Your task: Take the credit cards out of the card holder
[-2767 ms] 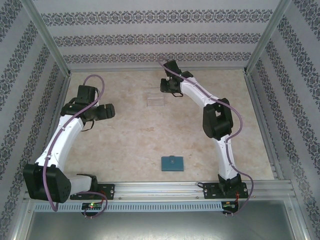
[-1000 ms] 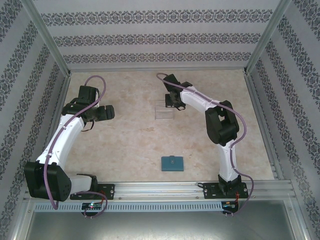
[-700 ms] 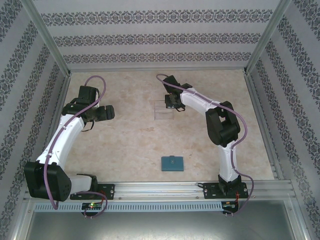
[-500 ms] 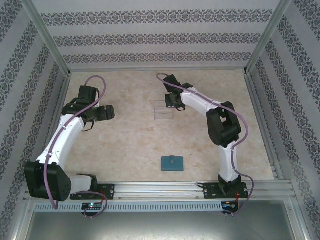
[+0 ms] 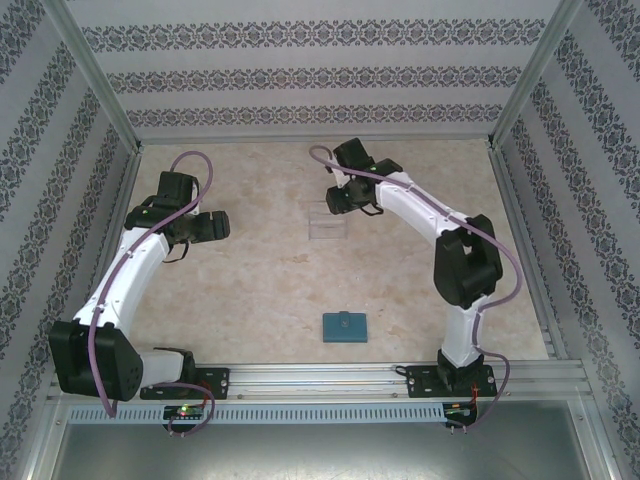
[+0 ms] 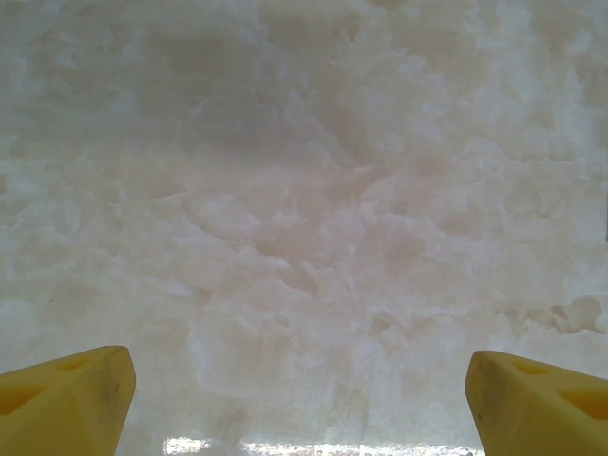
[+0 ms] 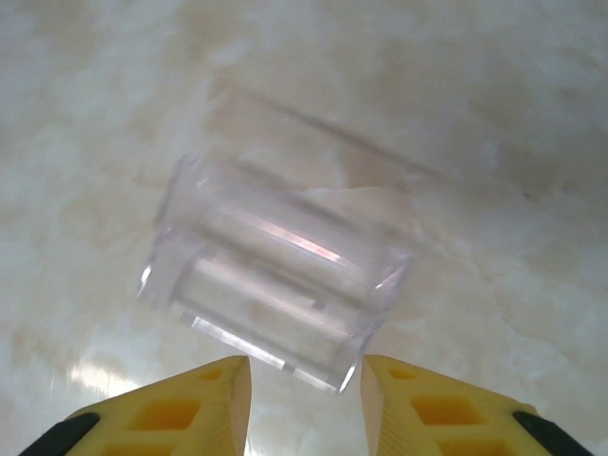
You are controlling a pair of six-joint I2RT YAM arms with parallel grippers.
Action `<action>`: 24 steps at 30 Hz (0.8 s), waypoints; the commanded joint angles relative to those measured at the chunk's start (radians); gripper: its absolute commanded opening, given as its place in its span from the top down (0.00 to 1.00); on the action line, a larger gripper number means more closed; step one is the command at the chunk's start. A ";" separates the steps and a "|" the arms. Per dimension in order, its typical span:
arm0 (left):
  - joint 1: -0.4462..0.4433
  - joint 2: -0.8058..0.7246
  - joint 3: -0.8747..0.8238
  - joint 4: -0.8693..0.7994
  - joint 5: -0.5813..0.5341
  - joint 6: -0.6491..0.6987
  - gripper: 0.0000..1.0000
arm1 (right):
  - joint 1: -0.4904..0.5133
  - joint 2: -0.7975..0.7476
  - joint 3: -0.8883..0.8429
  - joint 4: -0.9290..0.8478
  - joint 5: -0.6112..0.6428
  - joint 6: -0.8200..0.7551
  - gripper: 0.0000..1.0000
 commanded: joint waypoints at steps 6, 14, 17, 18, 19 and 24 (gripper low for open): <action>0.035 0.002 0.004 -0.008 0.004 0.019 0.09 | 0.034 -0.263 -0.311 -0.007 -0.294 -0.528 0.59; 0.041 0.010 0.004 -0.006 0.019 0.019 0.09 | 0.120 -0.456 -0.517 -0.069 -0.281 -0.741 0.38; 0.043 0.011 0.002 -0.005 0.023 0.019 0.09 | 0.174 -0.499 -0.570 -0.105 -0.274 -0.762 0.32; 0.043 0.013 0.003 -0.005 0.024 0.019 0.09 | 0.198 -0.506 -0.587 -0.120 -0.264 -0.765 0.30; 0.043 0.014 0.004 -0.006 0.025 0.020 0.09 | 0.221 -0.510 -0.600 -0.132 -0.249 -0.765 0.29; 0.044 0.015 0.003 -0.006 0.023 0.020 0.09 | 0.327 -0.501 -0.673 -0.159 -0.193 -0.729 0.23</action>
